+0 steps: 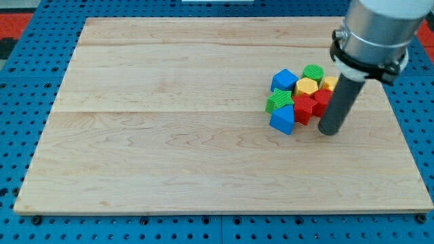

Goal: Slide the blue triangle towards the center of the board

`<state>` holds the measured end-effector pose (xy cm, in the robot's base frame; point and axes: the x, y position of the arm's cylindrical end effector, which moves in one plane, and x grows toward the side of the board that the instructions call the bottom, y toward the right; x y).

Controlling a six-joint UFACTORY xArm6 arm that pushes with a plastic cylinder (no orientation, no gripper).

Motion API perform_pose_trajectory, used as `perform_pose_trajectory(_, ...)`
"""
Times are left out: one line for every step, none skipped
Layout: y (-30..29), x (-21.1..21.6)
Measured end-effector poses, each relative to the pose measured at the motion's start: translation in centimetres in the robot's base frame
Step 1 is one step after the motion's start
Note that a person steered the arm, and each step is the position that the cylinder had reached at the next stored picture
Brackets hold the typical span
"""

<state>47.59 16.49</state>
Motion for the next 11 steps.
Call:
perform_pose_trajectory(-8.5,-0.5)
perform_pose_trajectory(-14.4,-1.0)
perform_pose_trajectory(-14.0,-3.1)
perform_pose_trajectory(-13.2,-3.1)
perform_pose_trajectory(-13.0,-3.1)
perform_pose_trajectory(-12.9,-3.1)
perform_pose_trajectory(-12.3,-1.8)
perform_pose_trajectory(-14.0,-1.9)
perform_pose_trajectory(-19.0,-1.0)
perform_pose_trajectory(-15.7,-0.4)
perform_pose_trajectory(-10.7,1.1)
